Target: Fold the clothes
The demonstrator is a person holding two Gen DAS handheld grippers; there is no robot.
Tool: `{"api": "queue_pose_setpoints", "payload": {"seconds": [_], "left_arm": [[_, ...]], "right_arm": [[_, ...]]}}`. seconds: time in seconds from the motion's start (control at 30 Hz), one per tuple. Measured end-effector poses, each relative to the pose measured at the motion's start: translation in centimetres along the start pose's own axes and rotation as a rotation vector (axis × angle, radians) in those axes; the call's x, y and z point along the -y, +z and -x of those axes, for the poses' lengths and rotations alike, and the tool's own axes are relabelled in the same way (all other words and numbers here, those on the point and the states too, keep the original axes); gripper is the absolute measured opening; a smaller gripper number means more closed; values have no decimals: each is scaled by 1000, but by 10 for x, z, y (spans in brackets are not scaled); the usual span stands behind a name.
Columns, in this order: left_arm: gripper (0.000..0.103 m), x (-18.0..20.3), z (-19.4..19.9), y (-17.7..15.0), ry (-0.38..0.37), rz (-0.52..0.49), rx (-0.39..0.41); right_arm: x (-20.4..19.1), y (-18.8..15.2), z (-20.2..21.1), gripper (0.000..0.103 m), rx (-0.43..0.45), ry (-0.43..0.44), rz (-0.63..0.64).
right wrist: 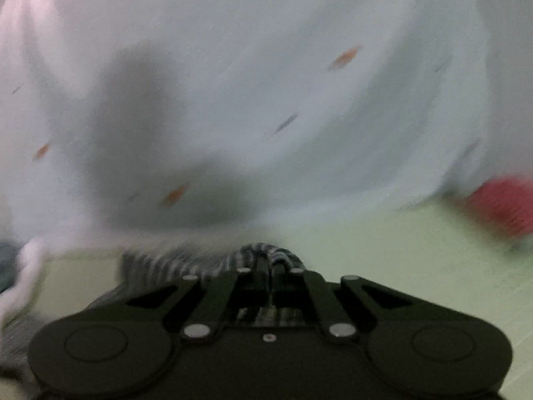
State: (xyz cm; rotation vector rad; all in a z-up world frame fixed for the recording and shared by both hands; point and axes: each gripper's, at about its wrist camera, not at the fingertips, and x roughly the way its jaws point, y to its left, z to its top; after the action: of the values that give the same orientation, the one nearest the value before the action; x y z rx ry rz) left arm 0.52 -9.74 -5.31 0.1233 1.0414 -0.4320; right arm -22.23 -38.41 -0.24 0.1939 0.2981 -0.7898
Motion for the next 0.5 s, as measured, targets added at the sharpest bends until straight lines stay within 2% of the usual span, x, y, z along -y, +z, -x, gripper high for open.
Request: {"api": "queue_pose_setpoints", "payload": {"seconds": [0.1, 0.2, 0.23, 0.3, 0.33, 0.37, 0.4, 0.47, 0.5], "left_arm": [[72, 23, -6, 0, -12, 2, -14], [72, 45, -8, 1, -15, -7, -18], [72, 52, -8, 1, -15, -16, -17], [72, 63, -9, 1, -10, -35, -19], [72, 68, -12, 0, -6, -44, -22], [72, 71, -15, 1, -3, -51, -30], [72, 74, -19, 2, -1, -56, -40], [72, 79, -28, 7, -1, -65, -59], [72, 82, -32, 10, -2, -70, -67]], "right_arm": [[67, 23, -7, 2, 60, -142, 0], [108, 27, -31, 2, -1, -243, 27], [121, 28, -39, 7, -22, -276, 36], [147, 31, -56, 19, -65, -342, 54], [160, 32, -64, 34, -87, -374, 63], [165, 30, -69, 43, -115, -363, 39], [168, 24, -72, 47, -146, -332, 4], [158, 8, -73, 71, -186, -284, -26], [151, -2, -74, 77, -210, -261, -30]]}}
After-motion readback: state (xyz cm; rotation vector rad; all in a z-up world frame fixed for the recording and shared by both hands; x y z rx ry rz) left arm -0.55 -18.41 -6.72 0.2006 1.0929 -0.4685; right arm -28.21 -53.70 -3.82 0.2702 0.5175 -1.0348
